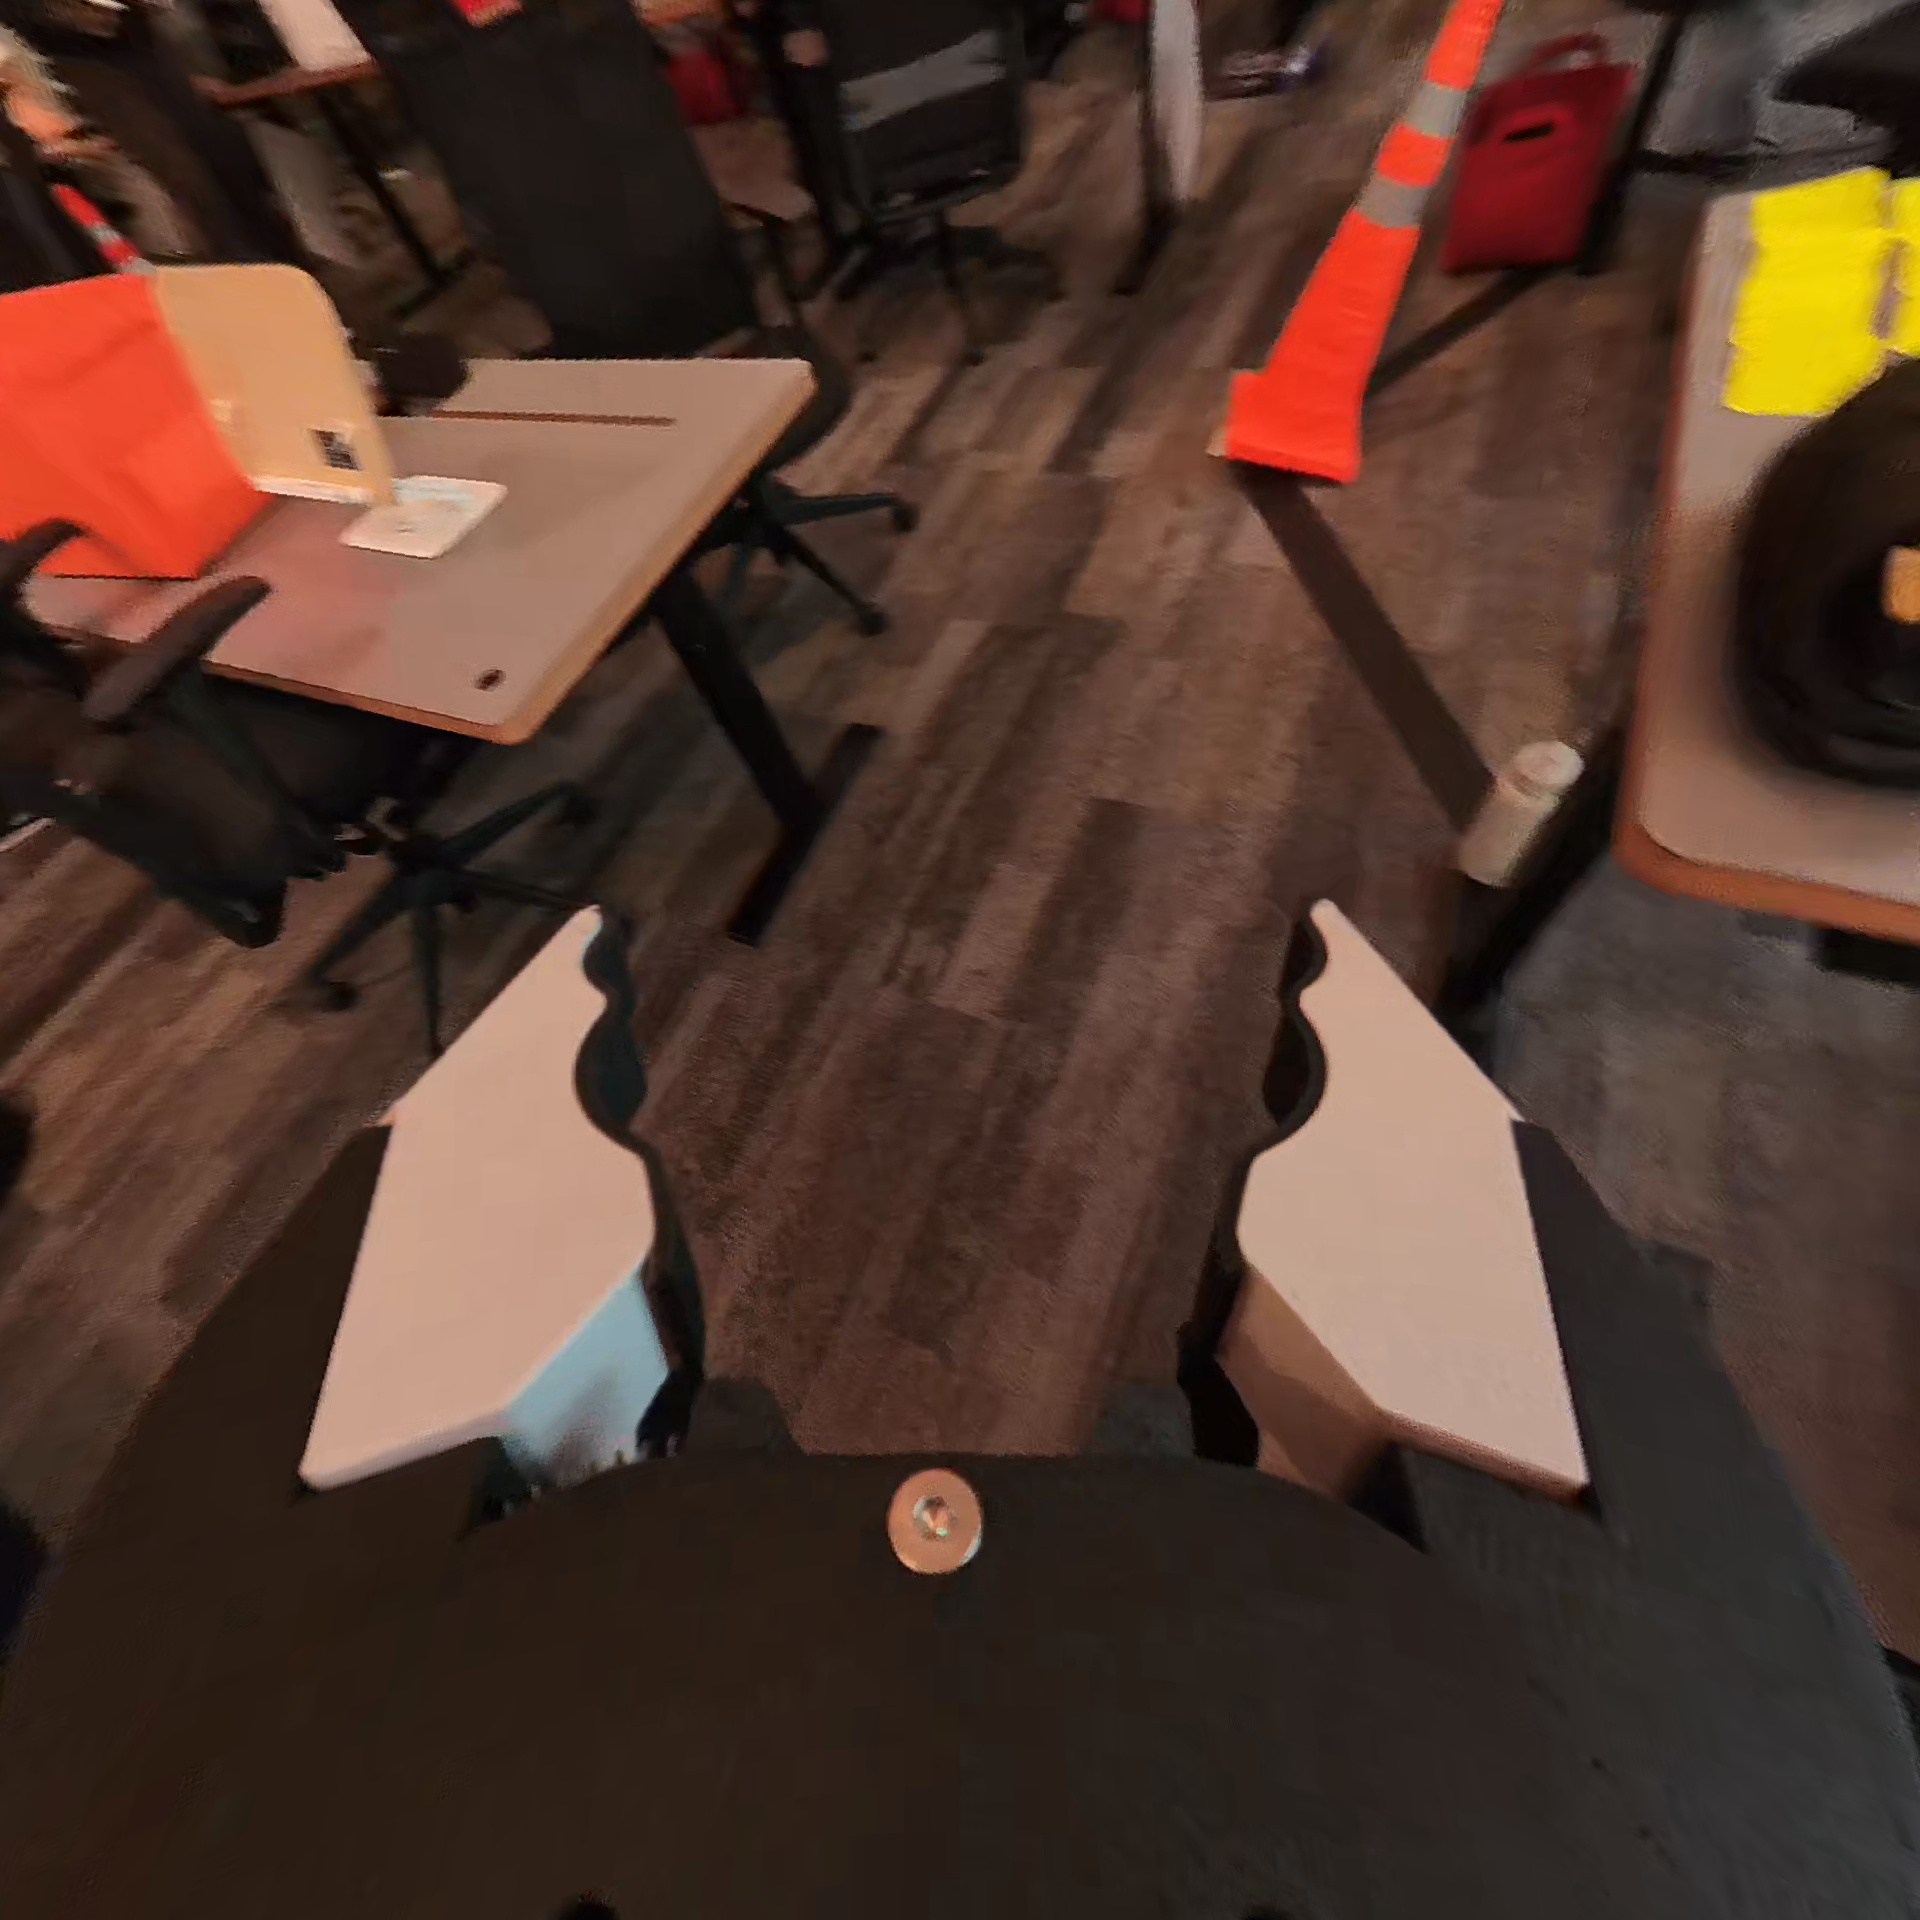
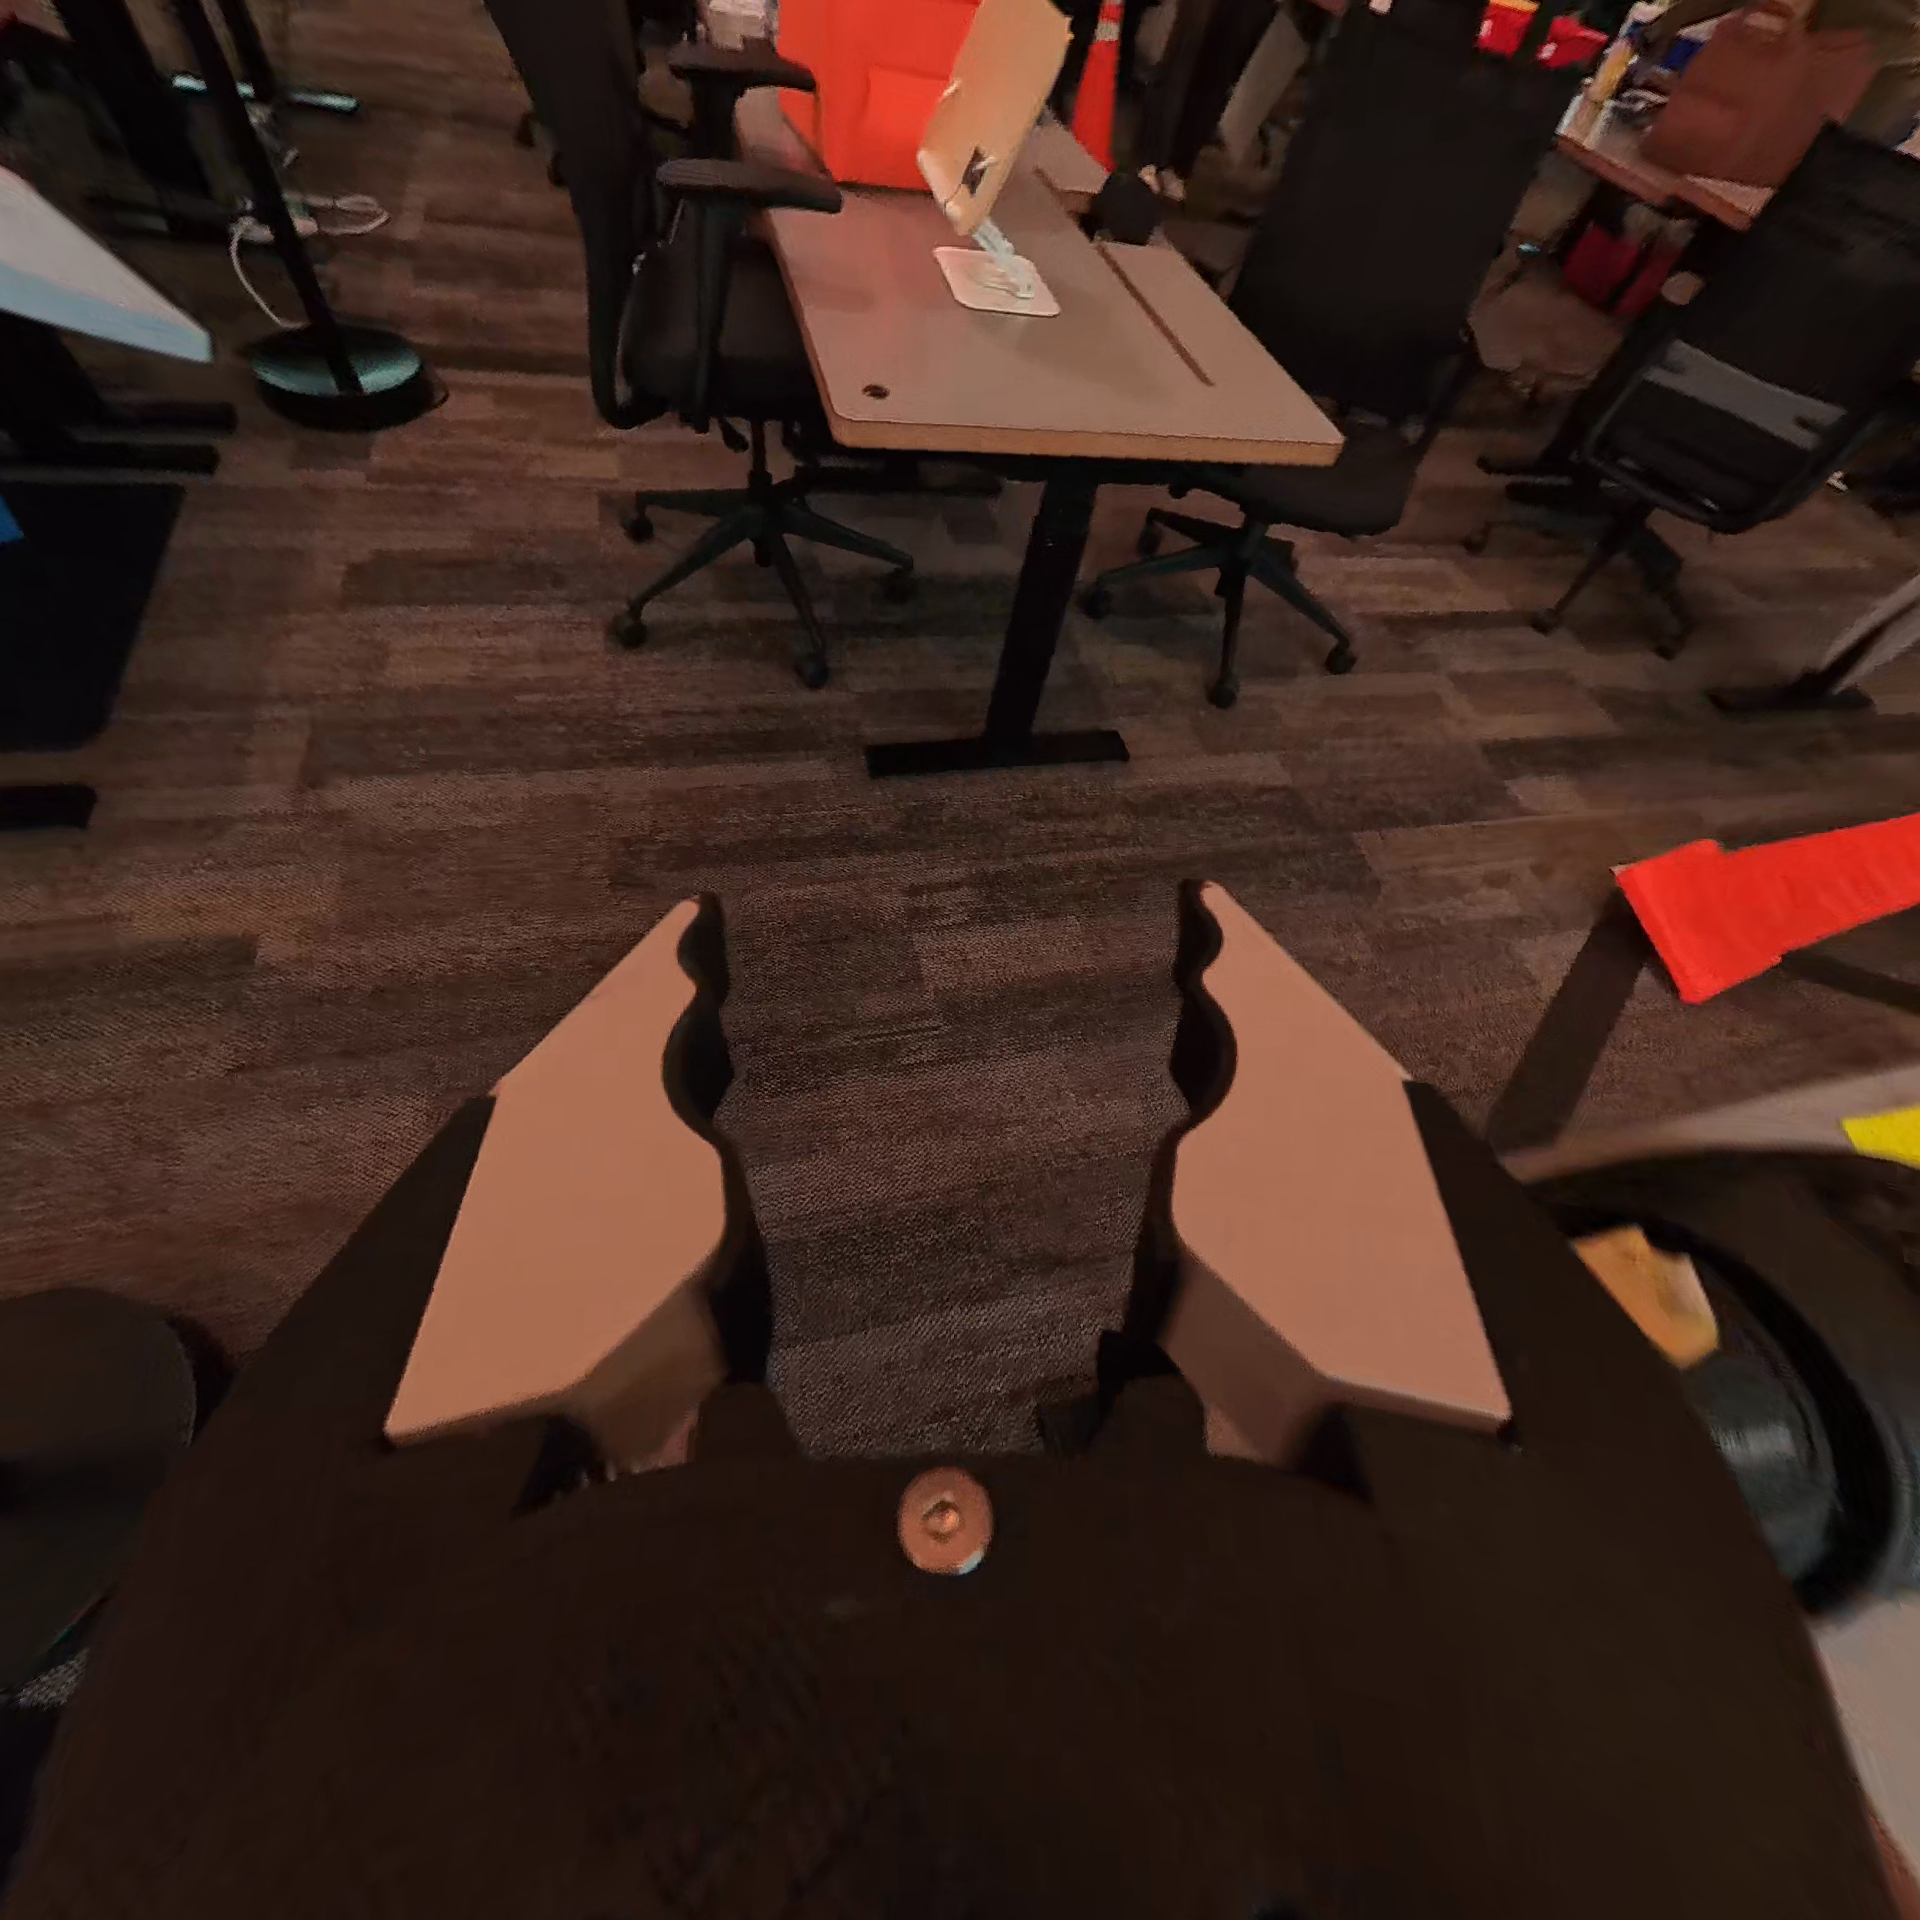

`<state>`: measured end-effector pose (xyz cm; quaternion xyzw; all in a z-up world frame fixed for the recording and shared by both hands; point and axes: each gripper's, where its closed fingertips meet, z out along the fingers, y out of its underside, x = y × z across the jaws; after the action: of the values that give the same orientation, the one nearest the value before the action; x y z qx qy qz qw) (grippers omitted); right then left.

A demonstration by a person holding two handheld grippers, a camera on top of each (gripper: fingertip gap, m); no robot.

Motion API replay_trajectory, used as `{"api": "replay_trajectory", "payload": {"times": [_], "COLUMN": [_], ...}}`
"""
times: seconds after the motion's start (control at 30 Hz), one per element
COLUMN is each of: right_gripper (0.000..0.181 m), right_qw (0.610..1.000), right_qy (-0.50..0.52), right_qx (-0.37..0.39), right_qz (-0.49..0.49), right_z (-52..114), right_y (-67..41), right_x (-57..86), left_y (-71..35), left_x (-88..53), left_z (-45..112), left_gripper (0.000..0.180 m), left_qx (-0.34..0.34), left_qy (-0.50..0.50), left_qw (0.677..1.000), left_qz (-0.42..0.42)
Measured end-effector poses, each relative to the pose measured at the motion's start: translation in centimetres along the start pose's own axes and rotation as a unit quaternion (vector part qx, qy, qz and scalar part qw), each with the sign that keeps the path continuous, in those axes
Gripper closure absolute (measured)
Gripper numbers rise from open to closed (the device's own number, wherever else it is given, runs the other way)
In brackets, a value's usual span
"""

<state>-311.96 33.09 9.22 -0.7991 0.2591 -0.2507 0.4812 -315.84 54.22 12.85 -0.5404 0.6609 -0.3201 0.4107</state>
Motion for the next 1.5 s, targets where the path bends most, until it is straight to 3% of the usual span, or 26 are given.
{"api": "replay_trajectory", "payload": {"times": [0.17,0.47,0.77,1.07,1.33,1.5], "right_gripper": [0.070,0.052,0.040,0.033,0.030,0.029], "right_qw": [1.000,0.999,0.998,0.995,0.995,0.992], "right_qy": [-0.011,0.002,0.056,0.085,0.022,-0.022], "right_qx": [0.006,0.037,0.005,-0.034,-0.094,-0.113], "right_qz": [-0.016,-0.017,-0.020,-0.047,-0.032,-0.056], "right_z": [11.1,30.9,50.4,71.8,91.8,105.8], "right_y": [-7.6,-18.2,-25.9,-30.0,-30.2,-28.1], "right_x": [0.6,9.6,17.8,21.4,22.0,23.2], "left_y": [-3.4,-9.9,-15.0,-14.7,-13.0,-9.3], "left_x": [-7.5,-17.6,-27.8,-40.3,-50.2,-55.6], "left_z": [7.8,24.0,39.0,56.9,72.1,83.2], "left_gripper": [0.046,0.037,0.022,0.022,0.021,0.021], "left_qx": [-0.004,-0.020,-0.012,-0.025,-0.043,-0.073], "left_qy": [-0.045,-0.113,-0.125,-0.090,-0.056,-0.085], "left_qw": [0.999,0.992,0.987,0.989,0.984,0.977], "left_qz": [-0.029,-0.050,-0.096,-0.111,-0.166,-0.180]}}
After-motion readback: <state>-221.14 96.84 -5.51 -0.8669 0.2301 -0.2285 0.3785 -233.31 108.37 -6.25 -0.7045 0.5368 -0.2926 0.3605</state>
